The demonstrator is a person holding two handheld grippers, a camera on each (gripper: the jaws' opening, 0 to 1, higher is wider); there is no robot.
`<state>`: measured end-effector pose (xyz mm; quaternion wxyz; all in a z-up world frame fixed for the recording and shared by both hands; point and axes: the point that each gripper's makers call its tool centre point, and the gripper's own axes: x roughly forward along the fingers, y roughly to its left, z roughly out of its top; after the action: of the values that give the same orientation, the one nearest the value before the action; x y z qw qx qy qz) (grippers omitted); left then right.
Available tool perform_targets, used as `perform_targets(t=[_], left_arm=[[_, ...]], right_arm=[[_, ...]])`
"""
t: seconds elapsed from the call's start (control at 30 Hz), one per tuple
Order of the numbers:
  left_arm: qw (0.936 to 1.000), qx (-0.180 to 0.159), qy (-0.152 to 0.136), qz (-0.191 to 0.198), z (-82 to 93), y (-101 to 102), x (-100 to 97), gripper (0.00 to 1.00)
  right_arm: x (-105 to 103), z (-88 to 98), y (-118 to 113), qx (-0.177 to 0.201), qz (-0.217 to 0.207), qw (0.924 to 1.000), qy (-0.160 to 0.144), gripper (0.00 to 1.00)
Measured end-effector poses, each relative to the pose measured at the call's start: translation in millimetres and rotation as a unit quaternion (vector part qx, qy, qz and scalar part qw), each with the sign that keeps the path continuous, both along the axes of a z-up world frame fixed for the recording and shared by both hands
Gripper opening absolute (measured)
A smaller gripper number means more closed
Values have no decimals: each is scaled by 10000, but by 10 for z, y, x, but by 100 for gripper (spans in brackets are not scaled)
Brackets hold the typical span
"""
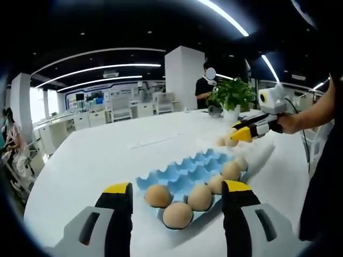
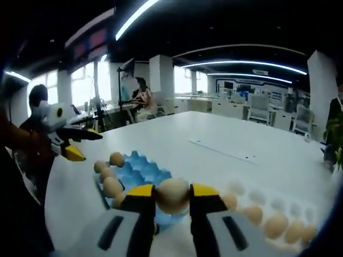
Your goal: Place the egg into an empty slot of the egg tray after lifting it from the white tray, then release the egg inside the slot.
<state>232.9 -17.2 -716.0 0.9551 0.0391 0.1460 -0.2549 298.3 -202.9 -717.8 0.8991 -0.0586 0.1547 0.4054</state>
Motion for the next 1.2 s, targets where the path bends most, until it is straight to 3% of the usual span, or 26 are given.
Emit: perform_targets(t=[0.8, 1.2], left_arm=[[10000, 50, 55, 3, -90, 47, -2, 68], [9999, 38, 79, 56, -99, 85, -6, 68]], right_arm=[[-124, -34, 1230, 280, 1270, 9914, 149, 24], [-137, -250, 1509, 131, 1563, 9870, 354, 24]])
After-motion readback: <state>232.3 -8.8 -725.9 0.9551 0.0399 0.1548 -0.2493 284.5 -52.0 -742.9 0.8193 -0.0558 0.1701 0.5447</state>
